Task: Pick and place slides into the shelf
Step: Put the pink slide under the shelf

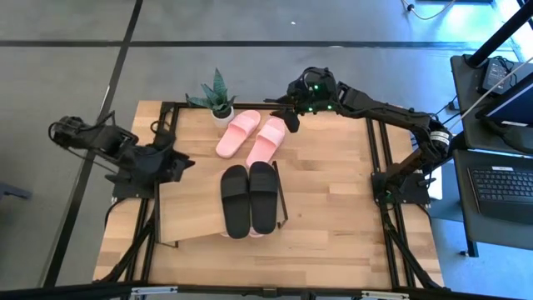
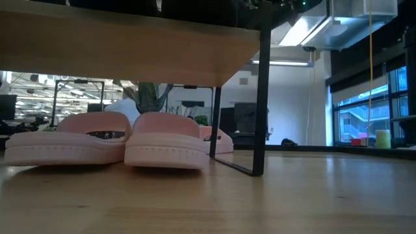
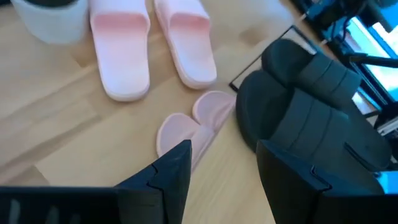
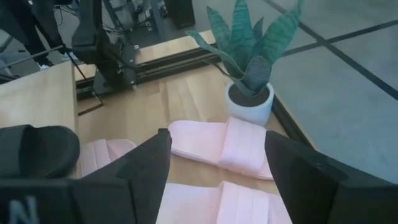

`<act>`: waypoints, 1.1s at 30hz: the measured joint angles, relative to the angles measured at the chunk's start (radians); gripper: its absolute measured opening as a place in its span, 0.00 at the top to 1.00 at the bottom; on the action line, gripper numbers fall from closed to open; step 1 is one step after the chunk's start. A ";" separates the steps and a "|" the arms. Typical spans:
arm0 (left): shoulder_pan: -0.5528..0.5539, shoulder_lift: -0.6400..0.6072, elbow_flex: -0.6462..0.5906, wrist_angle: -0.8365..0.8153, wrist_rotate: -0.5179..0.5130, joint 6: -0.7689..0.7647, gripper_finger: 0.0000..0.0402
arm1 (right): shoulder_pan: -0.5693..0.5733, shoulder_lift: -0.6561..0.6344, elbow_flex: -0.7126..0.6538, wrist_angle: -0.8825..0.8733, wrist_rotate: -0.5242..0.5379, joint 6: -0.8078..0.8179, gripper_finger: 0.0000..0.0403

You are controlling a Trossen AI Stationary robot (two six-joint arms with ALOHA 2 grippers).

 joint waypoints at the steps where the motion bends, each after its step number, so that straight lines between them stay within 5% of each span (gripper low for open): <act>1: 0.032 0.002 -0.013 0.021 0.032 0.013 0.57 | 0.000 0.000 0.000 0.000 0.000 -0.001 0.36; 15: 0.599 0.054 -0.101 0.333 0.461 0.451 0.57 | -0.004 0.000 0.000 0.002 0.000 -0.060 0.36; 25: 0.980 0.281 -0.104 0.451 0.779 0.741 0.57 | -0.056 0.000 0.000 -0.063 0.000 -0.097 0.36; 33: 1.150 0.472 -0.104 0.610 0.959 0.865 0.57 | -0.121 0.000 0.000 -0.144 0.000 -0.138 0.36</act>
